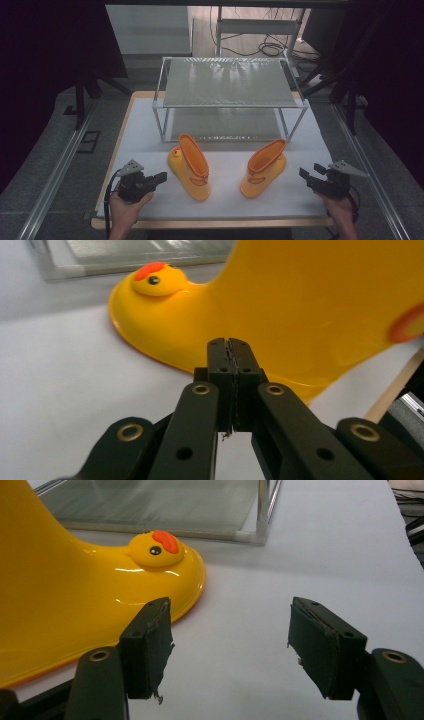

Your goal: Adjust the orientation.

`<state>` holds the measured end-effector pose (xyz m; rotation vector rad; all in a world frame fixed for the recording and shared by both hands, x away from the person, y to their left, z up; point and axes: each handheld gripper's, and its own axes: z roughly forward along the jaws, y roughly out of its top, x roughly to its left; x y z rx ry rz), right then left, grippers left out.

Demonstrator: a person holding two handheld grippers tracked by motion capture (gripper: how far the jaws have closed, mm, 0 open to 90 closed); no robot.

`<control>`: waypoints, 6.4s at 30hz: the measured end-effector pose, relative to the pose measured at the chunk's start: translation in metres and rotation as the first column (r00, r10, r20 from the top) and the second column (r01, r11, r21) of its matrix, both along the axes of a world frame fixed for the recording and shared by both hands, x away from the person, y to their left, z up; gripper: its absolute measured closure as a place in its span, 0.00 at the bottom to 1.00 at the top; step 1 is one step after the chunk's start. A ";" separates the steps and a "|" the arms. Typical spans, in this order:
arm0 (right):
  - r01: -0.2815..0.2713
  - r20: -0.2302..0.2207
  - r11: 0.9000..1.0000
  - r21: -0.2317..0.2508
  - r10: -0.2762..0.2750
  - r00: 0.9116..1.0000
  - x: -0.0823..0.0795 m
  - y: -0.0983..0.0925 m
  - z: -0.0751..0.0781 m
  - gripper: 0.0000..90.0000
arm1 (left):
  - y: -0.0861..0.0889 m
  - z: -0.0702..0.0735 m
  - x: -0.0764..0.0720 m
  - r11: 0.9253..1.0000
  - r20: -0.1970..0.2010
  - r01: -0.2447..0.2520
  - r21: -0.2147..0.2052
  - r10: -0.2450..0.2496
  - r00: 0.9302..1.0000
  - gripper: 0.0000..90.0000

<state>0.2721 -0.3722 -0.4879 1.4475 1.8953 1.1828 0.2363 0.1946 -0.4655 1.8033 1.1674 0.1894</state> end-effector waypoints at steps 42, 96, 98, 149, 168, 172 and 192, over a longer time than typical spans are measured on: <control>0.022 -0.037 1.000 -0.007 -0.023 0.999 0.003 -0.001 -0.009 0.38 | -0.130 -0.036 -0.019 0.994 0.077 0.082 0.074 -0.087 0.993 1.00; 0.031 -0.050 0.999 -0.013 -0.032 0.998 0.005 -0.004 -0.013 0.38 | -0.041 -0.029 -0.029 0.999 0.003 0.025 0.037 -0.025 1.000 0.94; 0.031 -0.050 0.999 -0.013 -0.032 0.998 0.005 -0.004 -0.013 0.38 | -0.046 -0.029 -0.029 0.999 0.001 0.038 0.037 -0.038 0.999 0.93; 0.025 -0.047 0.999 -0.021 -0.026 0.999 0.002 -0.011 -0.013 0.38 | -0.142 0.089 0.032 0.858 -0.206 0.506 0.092 -0.481 0.852 0.58; 0.021 -0.049 0.999 -0.024 -0.023 0.999 0.002 -0.012 -0.013 0.38 | -0.167 0.128 0.056 0.839 -0.209 0.539 0.070 -0.516 0.831 0.58; 0.018 -0.051 0.999 -0.027 -0.020 0.999 0.002 -0.011 -0.012 0.38 | -0.171 0.133 0.061 0.841 -0.206 0.537 0.065 -0.515 0.832 0.58; 0.012 -0.058 1.000 -0.028 -0.014 0.998 0.002 -0.012 -0.013 0.38 | -0.193 0.139 0.081 0.834 -0.234 0.548 0.065 -0.521 0.821 0.59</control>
